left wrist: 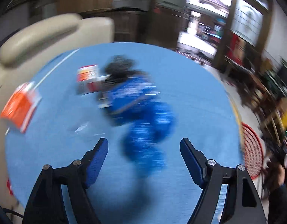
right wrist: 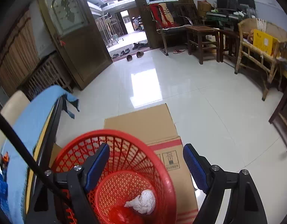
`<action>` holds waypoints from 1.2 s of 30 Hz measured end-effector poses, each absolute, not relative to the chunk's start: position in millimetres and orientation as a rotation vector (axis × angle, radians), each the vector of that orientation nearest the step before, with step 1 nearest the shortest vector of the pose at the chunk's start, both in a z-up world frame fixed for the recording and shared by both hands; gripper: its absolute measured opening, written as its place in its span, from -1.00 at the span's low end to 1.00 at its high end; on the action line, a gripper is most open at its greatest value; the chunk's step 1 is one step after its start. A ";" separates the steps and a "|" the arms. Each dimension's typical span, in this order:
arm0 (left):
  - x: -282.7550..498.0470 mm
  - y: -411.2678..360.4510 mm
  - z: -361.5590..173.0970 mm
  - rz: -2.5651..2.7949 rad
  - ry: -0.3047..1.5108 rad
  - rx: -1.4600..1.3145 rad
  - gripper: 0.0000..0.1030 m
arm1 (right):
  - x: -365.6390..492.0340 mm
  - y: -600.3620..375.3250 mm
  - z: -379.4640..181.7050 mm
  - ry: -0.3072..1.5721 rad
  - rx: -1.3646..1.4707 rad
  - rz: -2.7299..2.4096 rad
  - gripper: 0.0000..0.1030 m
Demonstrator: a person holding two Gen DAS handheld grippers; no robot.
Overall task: Collect trash
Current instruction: 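Carry both items to the red basket and open both tools to drop them, then grasp the blue bag with the right tool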
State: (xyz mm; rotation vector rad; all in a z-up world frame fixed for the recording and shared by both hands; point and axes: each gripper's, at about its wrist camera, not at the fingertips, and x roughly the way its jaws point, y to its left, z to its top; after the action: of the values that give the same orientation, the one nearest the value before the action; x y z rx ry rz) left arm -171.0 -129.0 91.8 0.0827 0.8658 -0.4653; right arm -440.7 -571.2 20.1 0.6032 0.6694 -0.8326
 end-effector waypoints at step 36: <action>-145.7 -12.5 60.3 -0.299 0.898 -0.052 0.55 | -166.5 -212.1 61.7 0.902 0.431 -0.069 0.18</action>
State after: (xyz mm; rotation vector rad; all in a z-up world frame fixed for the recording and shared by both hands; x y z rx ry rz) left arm -145.7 -12.5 60.3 -0.0516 0.8983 -0.2987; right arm -166.5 -212.1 61.7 0.4313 0.9023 -0.0688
